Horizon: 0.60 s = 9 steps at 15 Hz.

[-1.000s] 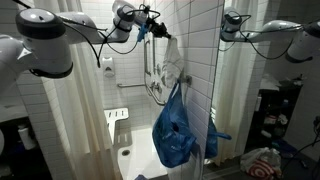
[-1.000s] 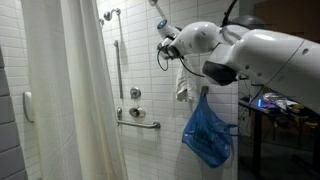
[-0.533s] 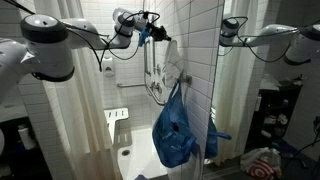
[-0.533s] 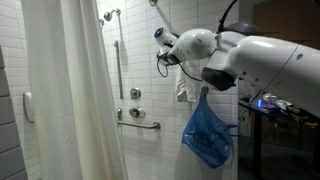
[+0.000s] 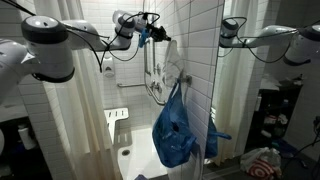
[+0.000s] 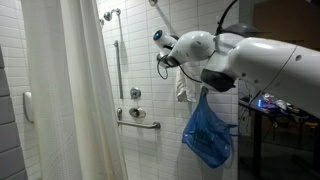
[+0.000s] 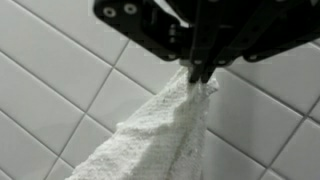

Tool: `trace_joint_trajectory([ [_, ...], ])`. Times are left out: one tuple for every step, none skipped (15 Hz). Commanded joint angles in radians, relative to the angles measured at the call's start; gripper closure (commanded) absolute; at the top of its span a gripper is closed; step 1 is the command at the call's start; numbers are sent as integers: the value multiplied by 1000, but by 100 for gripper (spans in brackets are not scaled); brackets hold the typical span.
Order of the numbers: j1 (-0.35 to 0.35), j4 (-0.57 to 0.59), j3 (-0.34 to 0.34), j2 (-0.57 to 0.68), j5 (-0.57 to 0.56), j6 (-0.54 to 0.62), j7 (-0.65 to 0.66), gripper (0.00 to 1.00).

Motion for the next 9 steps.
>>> trace_joint_trajectory([
  [20,-24,-21,0,-16,23,7,99],
  [19,-22,-20,0,-14,25,9,99],
  [21,-25,-19,-2,-13,27,10,99],
  [22,-26,-18,-4,-11,27,10,99],
  [3,-3,0,1,0,13,2,97],
  [4,-4,0,1,0,14,2,97],
  [5,-4,0,1,0,15,2,97],
  [5,-4,0,1,0,15,3,97],
  [5,-5,0,1,0,15,3,97],
])
